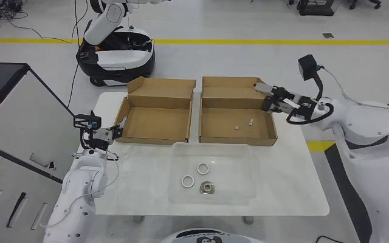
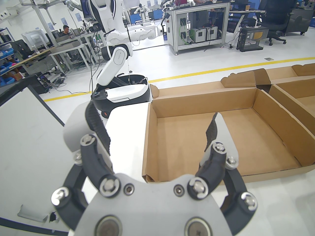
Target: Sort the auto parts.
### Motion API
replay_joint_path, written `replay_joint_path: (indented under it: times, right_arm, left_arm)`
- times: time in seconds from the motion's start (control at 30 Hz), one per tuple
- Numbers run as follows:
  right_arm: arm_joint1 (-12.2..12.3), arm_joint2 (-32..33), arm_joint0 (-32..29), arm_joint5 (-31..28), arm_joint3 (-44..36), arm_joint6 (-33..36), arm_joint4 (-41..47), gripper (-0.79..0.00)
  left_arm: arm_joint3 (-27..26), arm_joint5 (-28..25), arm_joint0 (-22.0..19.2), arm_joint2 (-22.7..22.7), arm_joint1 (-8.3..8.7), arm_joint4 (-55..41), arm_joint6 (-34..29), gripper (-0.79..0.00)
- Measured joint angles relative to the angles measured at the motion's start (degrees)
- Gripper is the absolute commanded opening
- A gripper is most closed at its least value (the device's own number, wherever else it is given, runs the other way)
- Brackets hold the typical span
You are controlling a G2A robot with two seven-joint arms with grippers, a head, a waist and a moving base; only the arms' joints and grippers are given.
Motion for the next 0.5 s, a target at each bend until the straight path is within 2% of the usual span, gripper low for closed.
replay_joint_path:
  times: [0.23,0.5]
  right_arm:
    - [0.50,6.33,-5.11,-5.53,-1.00,1.87,1.19,0.000]
    - [0.59,6.76,-5.35,-6.65,-1.26,2.31,0.28,0.000]
  left_arm:
    - [0.00,0.00,0.00,0.00,0.00,0.00,0.00,0.000]
    - [0.00,0.00,0.00,0.00,0.00,0.00,0.00,0.000]
